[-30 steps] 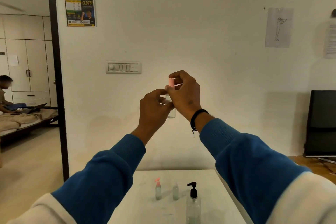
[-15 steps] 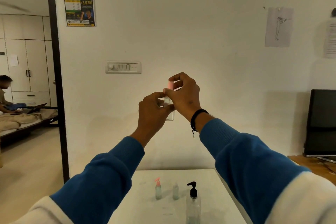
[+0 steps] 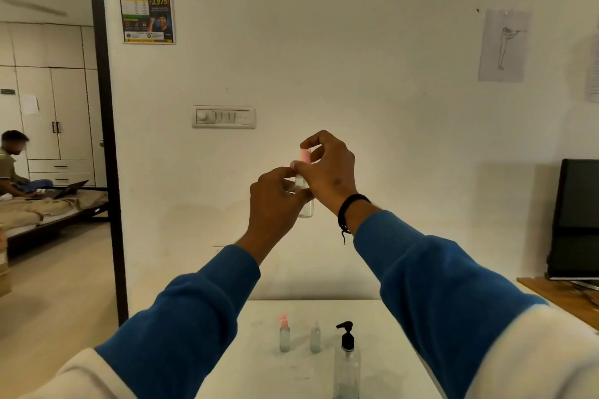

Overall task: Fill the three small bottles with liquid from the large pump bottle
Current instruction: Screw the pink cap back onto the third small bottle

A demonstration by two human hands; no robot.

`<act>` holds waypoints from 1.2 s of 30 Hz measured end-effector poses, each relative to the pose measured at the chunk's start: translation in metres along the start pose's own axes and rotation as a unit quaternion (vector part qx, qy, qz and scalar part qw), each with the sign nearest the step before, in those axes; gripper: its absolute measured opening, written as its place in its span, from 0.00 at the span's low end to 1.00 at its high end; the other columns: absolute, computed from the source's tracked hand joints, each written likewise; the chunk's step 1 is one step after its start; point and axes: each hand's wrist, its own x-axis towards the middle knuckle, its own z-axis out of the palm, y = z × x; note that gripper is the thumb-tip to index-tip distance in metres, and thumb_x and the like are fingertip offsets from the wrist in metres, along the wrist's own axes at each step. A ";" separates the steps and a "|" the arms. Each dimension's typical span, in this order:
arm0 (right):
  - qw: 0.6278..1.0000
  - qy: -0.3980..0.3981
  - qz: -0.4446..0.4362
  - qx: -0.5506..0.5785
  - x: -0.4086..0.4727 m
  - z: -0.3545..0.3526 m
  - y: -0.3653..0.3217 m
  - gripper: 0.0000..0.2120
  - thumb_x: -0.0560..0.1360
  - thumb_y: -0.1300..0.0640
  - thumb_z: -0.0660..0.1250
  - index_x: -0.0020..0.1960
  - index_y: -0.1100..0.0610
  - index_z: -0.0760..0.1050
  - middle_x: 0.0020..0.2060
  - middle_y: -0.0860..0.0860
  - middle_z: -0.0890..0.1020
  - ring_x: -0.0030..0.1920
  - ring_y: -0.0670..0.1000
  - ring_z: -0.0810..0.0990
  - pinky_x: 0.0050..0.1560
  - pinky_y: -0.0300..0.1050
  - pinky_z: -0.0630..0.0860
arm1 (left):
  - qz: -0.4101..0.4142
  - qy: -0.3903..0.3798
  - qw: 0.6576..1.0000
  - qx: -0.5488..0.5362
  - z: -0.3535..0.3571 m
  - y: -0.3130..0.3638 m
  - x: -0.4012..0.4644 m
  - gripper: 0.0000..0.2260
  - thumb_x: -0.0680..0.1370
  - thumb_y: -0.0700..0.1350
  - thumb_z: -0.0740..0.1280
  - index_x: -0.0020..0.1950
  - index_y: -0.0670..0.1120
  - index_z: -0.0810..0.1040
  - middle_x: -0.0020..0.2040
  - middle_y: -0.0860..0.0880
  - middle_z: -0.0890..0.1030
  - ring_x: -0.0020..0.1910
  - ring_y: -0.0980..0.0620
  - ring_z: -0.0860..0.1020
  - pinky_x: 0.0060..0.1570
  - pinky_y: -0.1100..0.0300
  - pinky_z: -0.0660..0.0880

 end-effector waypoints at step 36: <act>0.999 -0.027 0.011 0.038 0.003 0.002 -0.005 0.13 0.73 0.67 0.75 0.55 0.55 0.80 0.50 0.50 0.83 0.50 0.50 0.82 0.48 0.37 0.81 | -0.005 0.013 1.000 0.000 -0.006 -0.001 0.005 0.18 0.72 0.48 0.78 0.58 0.42 0.82 0.47 0.47 0.85 0.41 0.53 0.81 0.41 0.73 0.69</act>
